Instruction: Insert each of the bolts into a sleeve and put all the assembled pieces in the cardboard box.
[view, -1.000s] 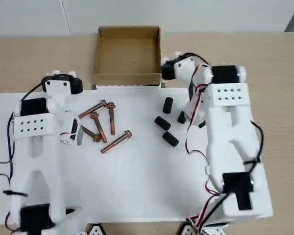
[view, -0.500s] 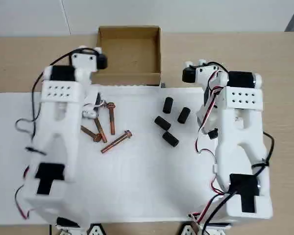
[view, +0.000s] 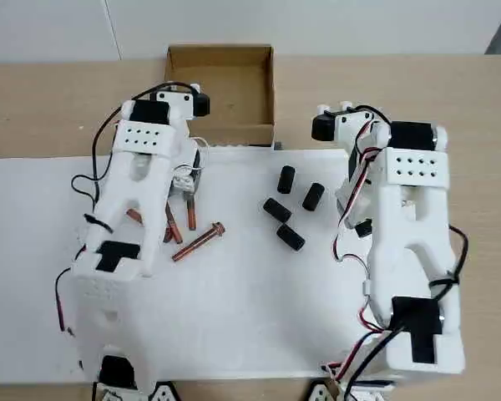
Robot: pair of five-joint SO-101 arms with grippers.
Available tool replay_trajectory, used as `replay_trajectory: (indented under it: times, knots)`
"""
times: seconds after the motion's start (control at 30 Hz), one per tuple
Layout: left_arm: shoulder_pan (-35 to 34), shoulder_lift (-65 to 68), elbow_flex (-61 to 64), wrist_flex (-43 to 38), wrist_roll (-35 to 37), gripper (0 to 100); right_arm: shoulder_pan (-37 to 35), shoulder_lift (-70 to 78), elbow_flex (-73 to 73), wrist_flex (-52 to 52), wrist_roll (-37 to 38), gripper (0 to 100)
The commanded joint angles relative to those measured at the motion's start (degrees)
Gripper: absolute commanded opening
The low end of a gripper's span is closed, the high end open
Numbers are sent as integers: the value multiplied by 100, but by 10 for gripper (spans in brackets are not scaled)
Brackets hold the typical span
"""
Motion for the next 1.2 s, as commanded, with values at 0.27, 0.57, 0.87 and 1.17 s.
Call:
replay_trajectory:
  times: [0.27, 0.57, 0.87, 1.17]
  knots:
    - [44, 818, -1024, 26, 70, 148, 57, -251, -18, -48, -18, 6]
    - [18, 1591, -1780, 35, 70, 88, 57, -251, -18, -48, -9, 6]
    - [62, 1776, -1921, 79, 70, 5, 57, -295, -26, -13, -44, 6]
    - [352, 290, -1956, 114, 44, 5, 57, -1490, -18, 136, -360, 3]
